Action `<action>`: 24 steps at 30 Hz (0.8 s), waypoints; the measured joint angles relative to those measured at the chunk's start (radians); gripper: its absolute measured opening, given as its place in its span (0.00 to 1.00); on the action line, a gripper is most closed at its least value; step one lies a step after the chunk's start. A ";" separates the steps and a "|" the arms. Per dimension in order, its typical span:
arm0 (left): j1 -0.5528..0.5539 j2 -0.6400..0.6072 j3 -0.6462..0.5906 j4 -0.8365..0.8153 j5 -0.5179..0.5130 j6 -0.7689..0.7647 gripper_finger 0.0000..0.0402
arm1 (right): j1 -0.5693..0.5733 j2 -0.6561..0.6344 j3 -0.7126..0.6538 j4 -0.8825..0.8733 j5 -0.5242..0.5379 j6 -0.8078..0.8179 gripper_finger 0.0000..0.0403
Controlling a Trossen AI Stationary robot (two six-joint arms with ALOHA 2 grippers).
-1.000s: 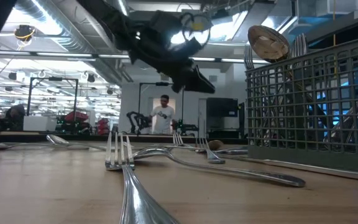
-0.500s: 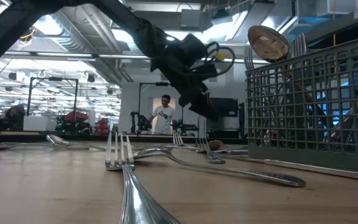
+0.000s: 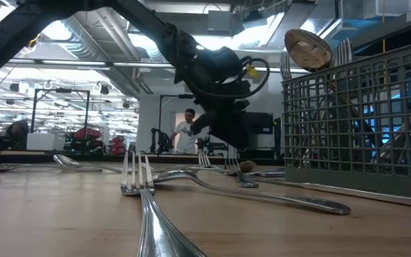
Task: Sort silverware
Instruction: Put the silver spoon into the gray silverware basket
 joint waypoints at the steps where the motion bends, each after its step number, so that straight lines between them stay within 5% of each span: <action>1: 0.000 0.001 0.000 -0.012 0.000 0.007 0.32 | 0.000 0.000 0.000 0.000 0.000 0.000 0.18; 24: -0.003 0.099 0.006 -0.002 0.005 0.080 0.32 | 0.000 0.006 0.000 -0.001 -0.018 0.000 0.18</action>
